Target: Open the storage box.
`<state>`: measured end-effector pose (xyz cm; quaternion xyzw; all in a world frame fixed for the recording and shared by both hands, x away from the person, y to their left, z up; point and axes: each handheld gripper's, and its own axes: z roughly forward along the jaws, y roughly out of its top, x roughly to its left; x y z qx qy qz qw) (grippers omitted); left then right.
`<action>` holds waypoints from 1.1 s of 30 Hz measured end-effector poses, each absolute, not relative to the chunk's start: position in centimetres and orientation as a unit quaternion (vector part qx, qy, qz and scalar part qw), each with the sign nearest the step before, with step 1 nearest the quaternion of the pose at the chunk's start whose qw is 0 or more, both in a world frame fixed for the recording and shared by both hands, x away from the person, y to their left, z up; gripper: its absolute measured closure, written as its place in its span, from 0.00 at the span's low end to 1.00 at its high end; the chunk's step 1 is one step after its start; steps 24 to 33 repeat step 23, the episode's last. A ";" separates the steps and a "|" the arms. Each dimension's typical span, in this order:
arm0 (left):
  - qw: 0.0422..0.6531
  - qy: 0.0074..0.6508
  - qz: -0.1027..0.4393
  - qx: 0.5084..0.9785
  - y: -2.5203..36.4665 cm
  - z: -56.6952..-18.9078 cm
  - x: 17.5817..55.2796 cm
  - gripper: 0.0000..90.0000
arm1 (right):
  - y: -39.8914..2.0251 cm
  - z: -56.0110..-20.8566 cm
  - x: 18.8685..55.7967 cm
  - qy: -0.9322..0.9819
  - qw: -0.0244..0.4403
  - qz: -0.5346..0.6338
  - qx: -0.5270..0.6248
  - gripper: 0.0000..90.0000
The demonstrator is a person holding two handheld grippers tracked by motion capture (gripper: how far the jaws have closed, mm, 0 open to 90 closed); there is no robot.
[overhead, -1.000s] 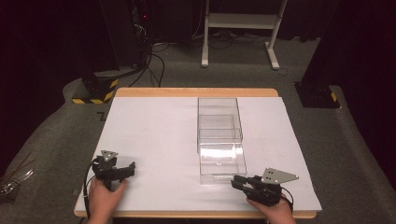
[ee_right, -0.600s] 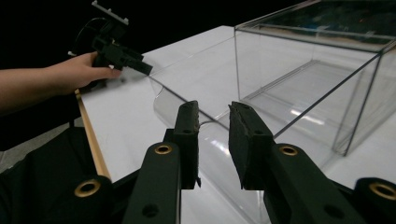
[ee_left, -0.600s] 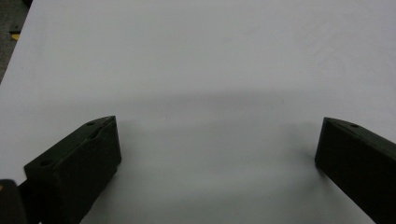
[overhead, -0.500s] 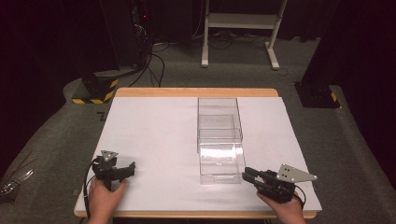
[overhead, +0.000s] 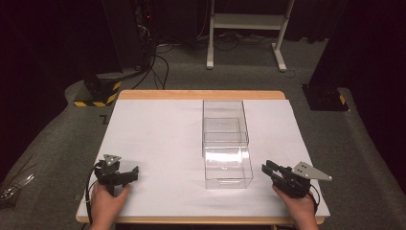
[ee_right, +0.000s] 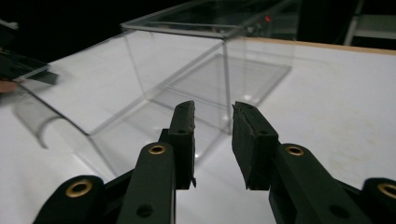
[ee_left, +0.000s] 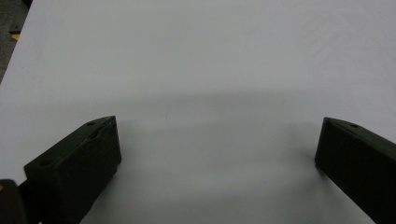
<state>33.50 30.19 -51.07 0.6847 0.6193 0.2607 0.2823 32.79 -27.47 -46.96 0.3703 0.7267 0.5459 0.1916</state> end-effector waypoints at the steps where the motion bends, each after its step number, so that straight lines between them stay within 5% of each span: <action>1: 0.282 0.619 0.261 0.685 30.2 -51.1 33.5 0.00 | -27.7 -47.1 32.9 0.727 0.195 0.540 0.377 0.76; 21: 0.282 0.619 0.261 0.685 30.2 -51.1 33.5 0.00 | -28.2 -49.7 34.1 0.744 0.243 0.432 0.448 0.52; 33: 0.282 0.619 0.261 0.685 30.2 -51.1 33.5 0.00 | -28.2 -49.8 34.2 0.745 0.241 0.430 0.448 0.51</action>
